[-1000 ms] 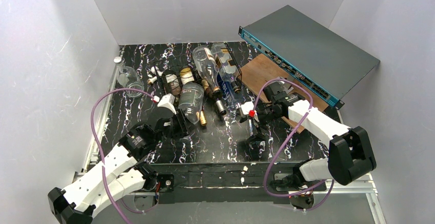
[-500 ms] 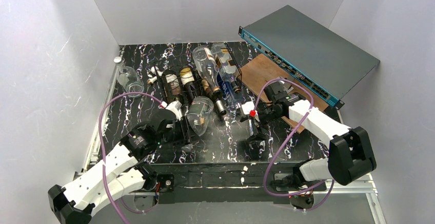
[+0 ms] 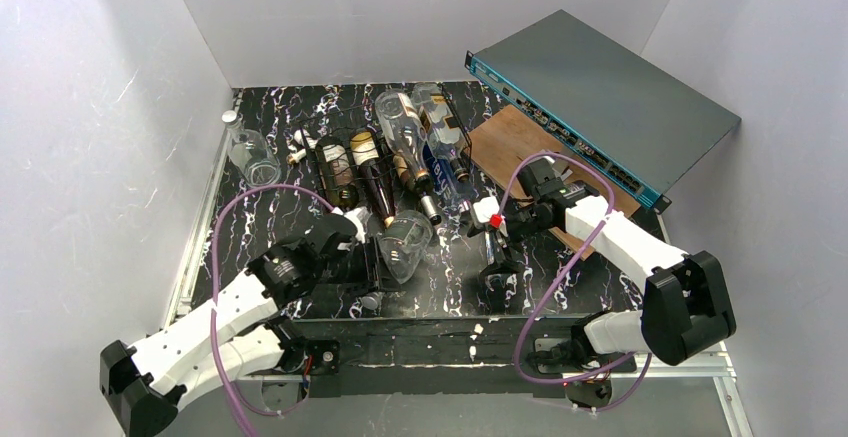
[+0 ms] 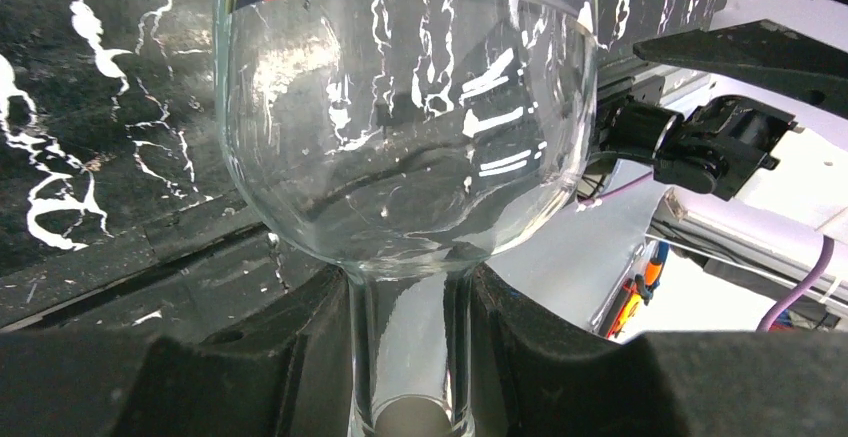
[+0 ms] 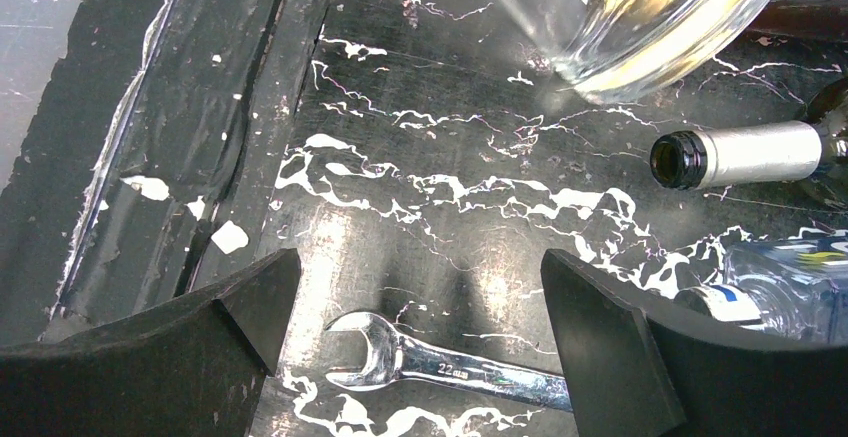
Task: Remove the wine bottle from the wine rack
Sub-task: Pick up the wine bottle from the wine rack, then place the wine bottle at the center of the board.
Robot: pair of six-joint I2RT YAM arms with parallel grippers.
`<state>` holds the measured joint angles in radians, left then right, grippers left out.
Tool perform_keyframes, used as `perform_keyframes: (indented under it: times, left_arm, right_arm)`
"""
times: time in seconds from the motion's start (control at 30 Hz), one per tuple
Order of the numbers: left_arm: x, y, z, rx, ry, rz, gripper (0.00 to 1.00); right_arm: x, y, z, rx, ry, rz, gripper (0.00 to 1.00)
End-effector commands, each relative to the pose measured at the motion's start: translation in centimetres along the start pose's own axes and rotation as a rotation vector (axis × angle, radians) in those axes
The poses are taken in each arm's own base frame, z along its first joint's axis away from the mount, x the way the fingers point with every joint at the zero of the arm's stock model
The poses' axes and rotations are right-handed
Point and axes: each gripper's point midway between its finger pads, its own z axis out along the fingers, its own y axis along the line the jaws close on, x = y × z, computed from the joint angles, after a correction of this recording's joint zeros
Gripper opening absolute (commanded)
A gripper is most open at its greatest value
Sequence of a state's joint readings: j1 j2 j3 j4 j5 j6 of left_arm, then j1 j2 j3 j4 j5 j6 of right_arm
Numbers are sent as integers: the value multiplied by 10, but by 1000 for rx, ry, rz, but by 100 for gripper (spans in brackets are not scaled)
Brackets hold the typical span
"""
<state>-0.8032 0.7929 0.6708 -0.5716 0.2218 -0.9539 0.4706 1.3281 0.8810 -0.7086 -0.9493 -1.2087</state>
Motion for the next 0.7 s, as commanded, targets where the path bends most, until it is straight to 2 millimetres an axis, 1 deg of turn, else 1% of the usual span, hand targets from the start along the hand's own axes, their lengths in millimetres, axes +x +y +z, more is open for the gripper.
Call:
perform_keyframes:
  times: [0.0, 0.3, 0.53, 0.67]
  left_arm:
    - [-20, -65, -18, 211, -54, 64, 0]
    - [-5, -77, -5, 194, 50, 52, 0]
    - [3, -88, 2, 185, 125, 12, 0]
    - [7, -97, 4, 191, 171, -13, 0]
  right_arm:
    - [-17, 2, -5, -1, -55, -29, 100]
    - [-20, 4, -4, 2, -83, -46, 100]
    - [-21, 7, 5, -8, -101, -46, 100]
    - [-22, 3, 11, 7, -99, -60, 100]
